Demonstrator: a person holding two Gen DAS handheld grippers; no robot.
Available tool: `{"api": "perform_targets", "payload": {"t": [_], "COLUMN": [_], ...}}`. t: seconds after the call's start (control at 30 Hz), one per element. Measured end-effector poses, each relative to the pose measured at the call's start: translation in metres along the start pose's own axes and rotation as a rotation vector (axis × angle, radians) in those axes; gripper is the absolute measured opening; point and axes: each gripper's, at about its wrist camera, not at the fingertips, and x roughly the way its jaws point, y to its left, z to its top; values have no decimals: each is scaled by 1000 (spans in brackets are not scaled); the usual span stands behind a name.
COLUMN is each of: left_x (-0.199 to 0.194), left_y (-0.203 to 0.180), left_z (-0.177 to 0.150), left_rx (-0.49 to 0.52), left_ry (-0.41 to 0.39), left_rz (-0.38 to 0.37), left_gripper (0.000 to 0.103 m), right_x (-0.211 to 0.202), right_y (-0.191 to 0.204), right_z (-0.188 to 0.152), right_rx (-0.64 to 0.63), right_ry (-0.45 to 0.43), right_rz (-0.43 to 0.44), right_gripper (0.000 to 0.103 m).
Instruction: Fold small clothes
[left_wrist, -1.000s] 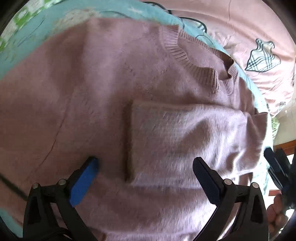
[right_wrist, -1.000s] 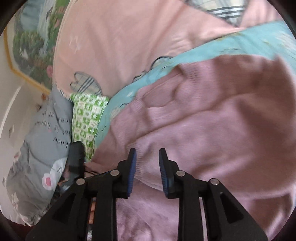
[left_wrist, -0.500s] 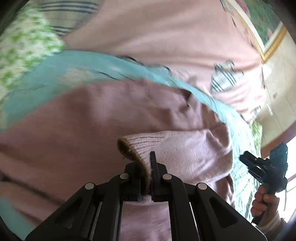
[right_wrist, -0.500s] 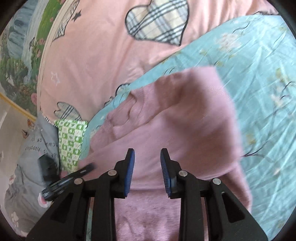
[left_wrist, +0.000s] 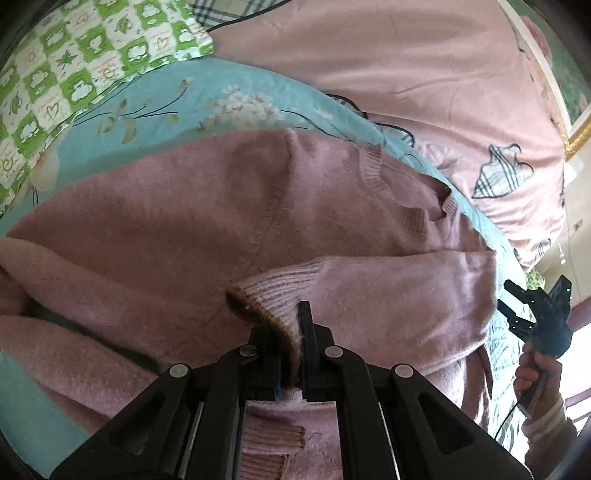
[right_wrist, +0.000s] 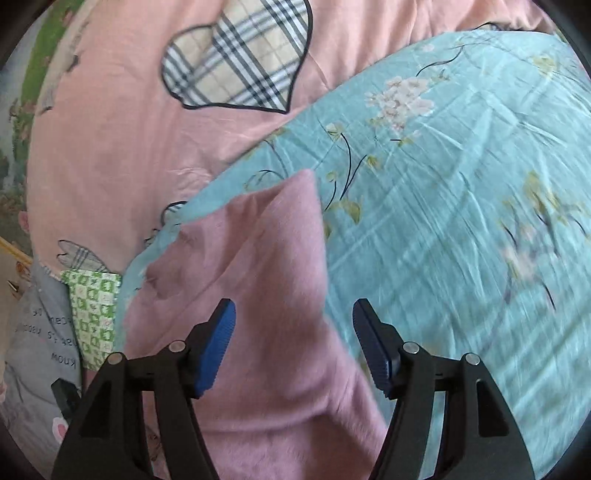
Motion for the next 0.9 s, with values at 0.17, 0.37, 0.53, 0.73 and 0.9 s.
{"api": "perform_targets", "payload": {"t": [0.17, 0.37, 0.53, 0.73, 0.9], "left_x": [4, 15, 31, 37, 2], "left_y": [4, -13, -26, -2, 1], "left_z": [5, 11, 13, 14, 7], "left_rx": [4, 26, 73, 45, 86], "left_ry": [8, 8, 16, 46, 23], "left_rz": [23, -8, 7, 23, 34], "left_gripper": [5, 5, 5, 8, 11], "right_x": [33, 37, 26, 38, 11], "right_y": [2, 7, -6, -15, -4], "right_z": [13, 16, 29, 24, 19], "right_rx": [-34, -130, -128, -71, -60], "right_ry": [56, 58, 25, 61, 22], "right_rz": [-4, -74, -128, -148, -160], "right_gripper": [67, 8, 8, 15, 31]}}
